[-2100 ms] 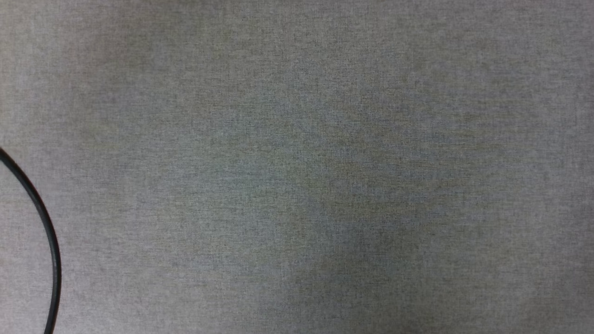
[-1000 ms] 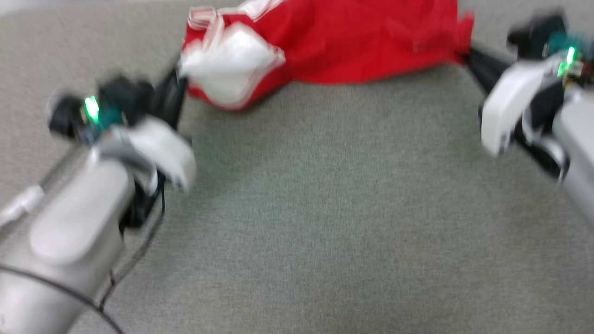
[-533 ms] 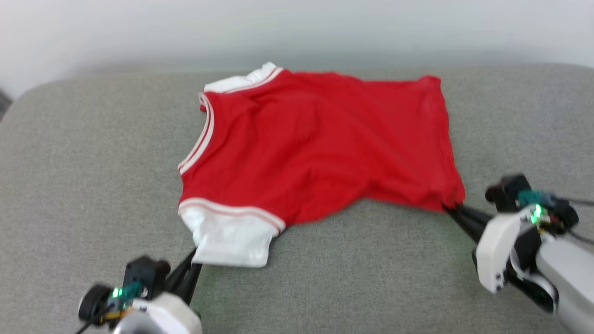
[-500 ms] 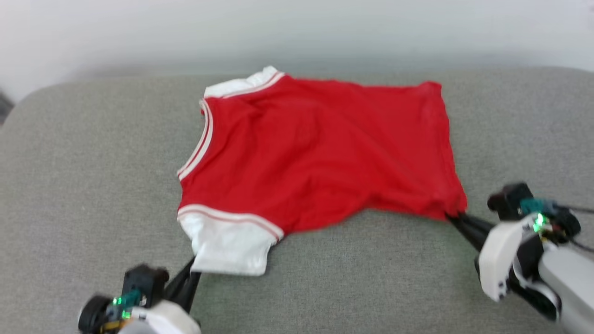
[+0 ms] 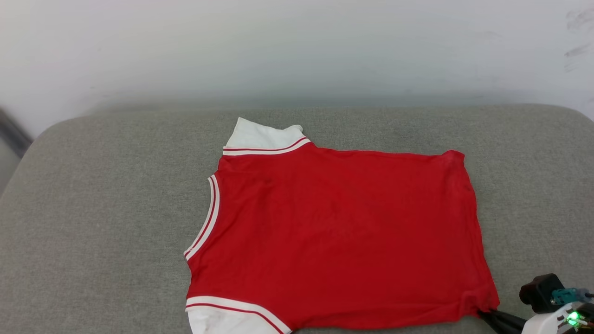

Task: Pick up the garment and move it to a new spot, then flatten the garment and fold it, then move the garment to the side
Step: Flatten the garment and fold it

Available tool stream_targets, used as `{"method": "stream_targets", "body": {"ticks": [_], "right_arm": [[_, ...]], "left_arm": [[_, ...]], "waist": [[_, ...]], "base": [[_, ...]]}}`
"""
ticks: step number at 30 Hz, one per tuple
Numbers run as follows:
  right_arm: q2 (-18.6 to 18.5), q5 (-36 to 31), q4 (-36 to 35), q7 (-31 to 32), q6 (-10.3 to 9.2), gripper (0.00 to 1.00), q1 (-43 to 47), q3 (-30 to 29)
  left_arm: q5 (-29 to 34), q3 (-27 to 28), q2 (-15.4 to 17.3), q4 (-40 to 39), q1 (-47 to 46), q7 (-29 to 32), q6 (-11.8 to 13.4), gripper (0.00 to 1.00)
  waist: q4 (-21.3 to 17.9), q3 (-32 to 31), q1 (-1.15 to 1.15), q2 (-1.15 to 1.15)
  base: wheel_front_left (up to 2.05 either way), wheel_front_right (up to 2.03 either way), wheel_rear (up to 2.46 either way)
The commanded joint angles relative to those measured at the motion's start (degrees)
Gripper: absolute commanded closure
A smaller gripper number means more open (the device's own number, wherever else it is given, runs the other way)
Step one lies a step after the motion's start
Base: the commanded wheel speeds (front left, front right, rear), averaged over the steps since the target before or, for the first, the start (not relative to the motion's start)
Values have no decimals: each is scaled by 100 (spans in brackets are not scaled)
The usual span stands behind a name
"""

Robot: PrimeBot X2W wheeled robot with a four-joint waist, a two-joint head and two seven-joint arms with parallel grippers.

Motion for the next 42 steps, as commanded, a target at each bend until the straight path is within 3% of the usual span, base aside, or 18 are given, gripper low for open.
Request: {"method": "stream_targets", "body": {"ticks": [1,8,15,20,22,28,33,41,42], "right_arm": [[-63,-19,-107,60,-4,100,198,-108],[-17,-190,-489,281,-4,100,515,-689],[118,-420,-793,511,-4,100,450,-1495],[207,-575,-1067,718,-3,100,312,-1938],[276,-745,-1282,938,-3,100,146,-2254],[436,-947,-1416,1179,-3,100,-74,-2512],[641,-1100,-1219,1391,-4,100,-299,-2602],[844,-1120,-867,1617,-6,100,-349,-2360],[852,-1111,-859,1594,-4,100,-325,-2347]], "left_arm": [[-32,-42,-1,-54,105,8,32,100],[136,2,-12,-18,-166,-22,-39,100],[563,175,140,63,-1242,177,-262,100],[806,266,144,249,-2193,448,-567,100],[931,371,147,497,-2874,604,-803,100],[1019,426,64,940,-3515,727,-1071,100],[1015,331,-187,1521,-3900,811,-1343,100],[957,76,-508,2505,-3914,838,-1705,100],[997,24,-520,2592,-3896,848,-1727,65]], "waist": [[0,28,2,0],[5,144,2,0],[-1,482,2,0],[-112,909,2,0],[-232,1364,2,0],[-344,1881,2,0],[-391,2183,2,0],[-381,2089,2,0],[-362,2016,2,0]], "base": [[0,0,0],[0,0,0],[0,0,0],[0,0,0],[0,0,0],[0,0,0],[0,0,0],[0,0,0],[0,0,0]]}}
